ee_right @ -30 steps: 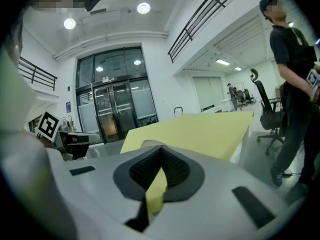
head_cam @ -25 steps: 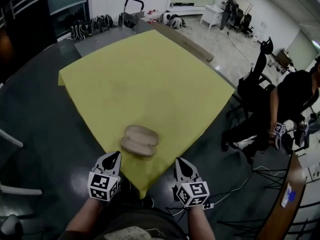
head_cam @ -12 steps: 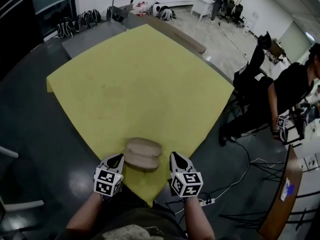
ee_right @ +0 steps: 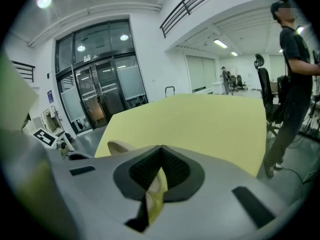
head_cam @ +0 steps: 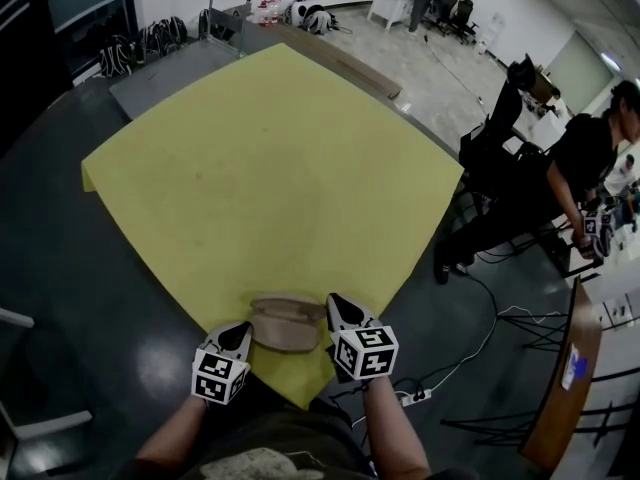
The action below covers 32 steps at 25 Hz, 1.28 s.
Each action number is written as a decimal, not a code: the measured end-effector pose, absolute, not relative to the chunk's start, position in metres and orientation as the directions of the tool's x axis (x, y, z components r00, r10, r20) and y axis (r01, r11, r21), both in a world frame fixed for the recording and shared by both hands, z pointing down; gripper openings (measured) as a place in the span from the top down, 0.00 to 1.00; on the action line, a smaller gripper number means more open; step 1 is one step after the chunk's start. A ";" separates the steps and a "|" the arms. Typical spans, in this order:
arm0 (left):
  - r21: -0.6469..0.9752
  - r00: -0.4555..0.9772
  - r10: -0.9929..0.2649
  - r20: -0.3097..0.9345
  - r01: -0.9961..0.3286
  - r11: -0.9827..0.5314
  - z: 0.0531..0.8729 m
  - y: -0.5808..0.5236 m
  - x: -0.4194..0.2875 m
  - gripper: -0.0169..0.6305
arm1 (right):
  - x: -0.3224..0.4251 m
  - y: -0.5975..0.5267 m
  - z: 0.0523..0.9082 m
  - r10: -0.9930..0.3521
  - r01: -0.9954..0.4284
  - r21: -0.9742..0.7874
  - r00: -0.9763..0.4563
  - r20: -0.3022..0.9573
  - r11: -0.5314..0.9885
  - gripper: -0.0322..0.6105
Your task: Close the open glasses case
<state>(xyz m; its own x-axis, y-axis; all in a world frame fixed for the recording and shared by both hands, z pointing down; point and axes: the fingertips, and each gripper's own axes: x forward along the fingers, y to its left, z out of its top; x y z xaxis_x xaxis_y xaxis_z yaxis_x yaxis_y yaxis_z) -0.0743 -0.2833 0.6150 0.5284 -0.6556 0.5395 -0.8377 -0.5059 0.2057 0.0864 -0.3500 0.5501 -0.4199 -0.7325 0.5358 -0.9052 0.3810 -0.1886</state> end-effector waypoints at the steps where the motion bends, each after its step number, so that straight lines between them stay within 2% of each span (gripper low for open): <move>1: 0.199 0.532 -0.654 0.538 -0.834 -0.515 0.615 -0.284 -0.074 0.96 | 0.084 -0.350 0.554 -0.719 -0.904 -0.187 -0.420 0.554 0.384 0.97; 6: 0.211 0.554 -0.647 0.524 -0.820 -0.532 0.615 -0.283 -0.075 0.96 | 0.074 -0.341 0.553 -0.705 -0.901 -0.146 -0.414 0.576 0.409 0.97; 12: 0.250 0.562 -0.667 0.489 -0.823 -0.510 0.613 -0.282 -0.079 0.96 | 0.069 -0.305 0.548 -0.660 -0.860 -0.178 -0.485 0.574 0.478 0.97; 19: 0.153 0.527 -0.731 0.433 -0.843 -0.516 0.585 -0.279 -0.095 0.96 | 0.065 -0.274 0.566 -0.619 -0.852 -0.198 -0.494 0.610 0.485 0.97; 26: 0.127 0.578 -0.701 0.417 -0.801 -0.585 0.576 -0.276 -0.079 0.96 | 0.062 -0.260 0.583 -0.576 -0.848 -0.224 -0.498 0.648 0.481 0.97; 32: 0.141 0.593 -0.653 0.471 -0.781 -0.608 0.595 -0.274 -0.070 0.96 | 0.063 -0.253 0.603 -0.555 -0.857 -0.240 -0.485 0.675 0.457 0.97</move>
